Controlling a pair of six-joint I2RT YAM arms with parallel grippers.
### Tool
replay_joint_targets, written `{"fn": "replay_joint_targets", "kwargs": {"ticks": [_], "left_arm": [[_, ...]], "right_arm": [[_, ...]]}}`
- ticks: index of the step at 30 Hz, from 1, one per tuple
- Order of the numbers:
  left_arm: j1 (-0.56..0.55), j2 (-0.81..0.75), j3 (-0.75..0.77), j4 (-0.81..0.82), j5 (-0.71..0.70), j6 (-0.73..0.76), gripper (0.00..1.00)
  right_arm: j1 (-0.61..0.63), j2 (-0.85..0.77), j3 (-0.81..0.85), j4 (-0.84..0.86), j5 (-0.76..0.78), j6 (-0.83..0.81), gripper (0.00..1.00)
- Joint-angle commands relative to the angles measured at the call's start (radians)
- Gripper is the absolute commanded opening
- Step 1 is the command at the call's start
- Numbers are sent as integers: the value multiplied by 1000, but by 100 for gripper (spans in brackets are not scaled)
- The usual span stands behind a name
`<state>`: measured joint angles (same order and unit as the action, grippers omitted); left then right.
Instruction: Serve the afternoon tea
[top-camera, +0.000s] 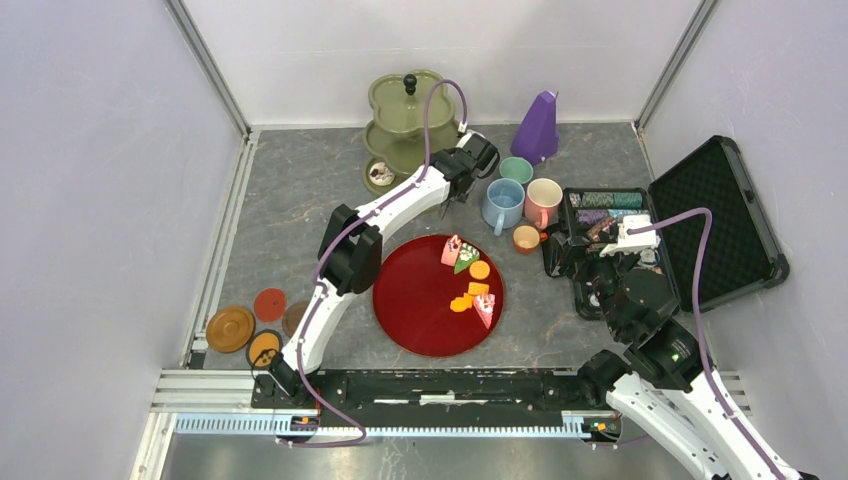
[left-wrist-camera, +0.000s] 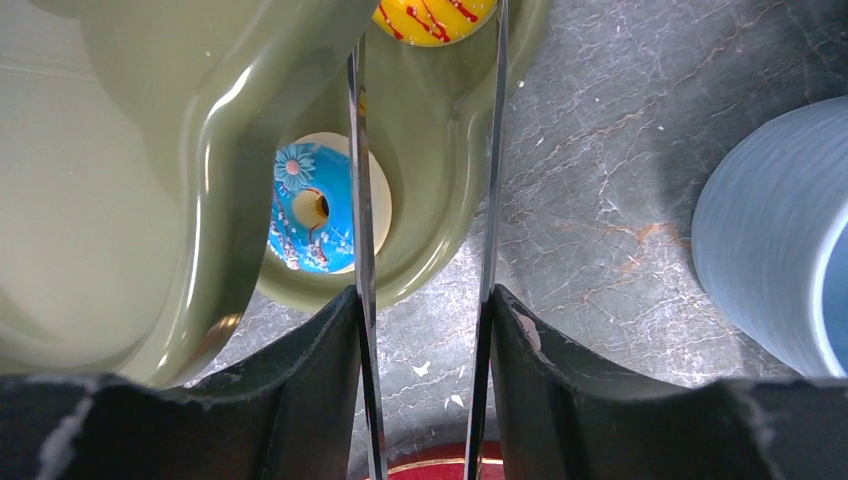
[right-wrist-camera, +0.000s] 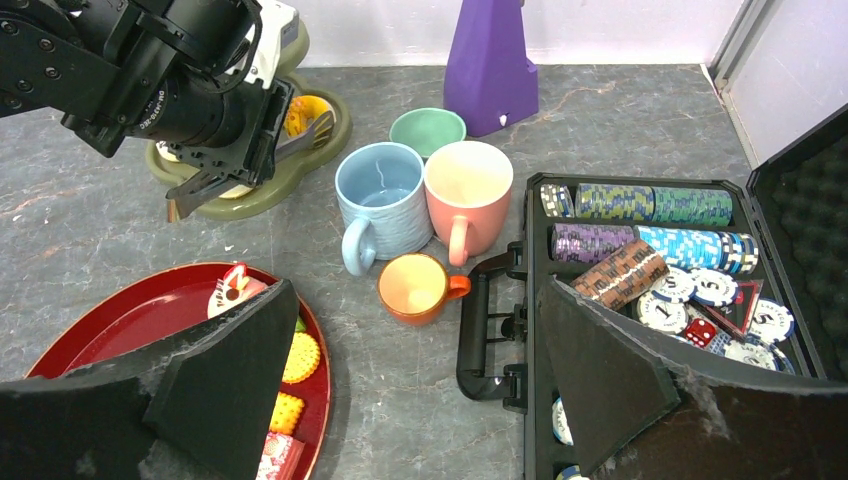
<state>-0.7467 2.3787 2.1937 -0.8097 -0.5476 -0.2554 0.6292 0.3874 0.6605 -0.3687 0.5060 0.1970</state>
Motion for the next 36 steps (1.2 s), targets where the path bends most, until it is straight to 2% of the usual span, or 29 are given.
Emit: {"fn": "replay_joint_targets", "kwargs": {"ticks": [1,7,25,30,36], "left_arm": [[2,-10,55,38,2,-1,54],[3,-21,54,24,17,4,59],[1,-131,4,10,48,6,61],[-2,-182,-48,10,106,-22,59],[-3,-271,-140,4,260,-43,58]], "right_arm": [[3,3,13,16,11,3,98],[3,15,14,24,-3,4,98],[3,19,5,27,-31,27,98],[3,23,4,28,-39,33,98],[2,29,4,33,-39,28,98]]}}
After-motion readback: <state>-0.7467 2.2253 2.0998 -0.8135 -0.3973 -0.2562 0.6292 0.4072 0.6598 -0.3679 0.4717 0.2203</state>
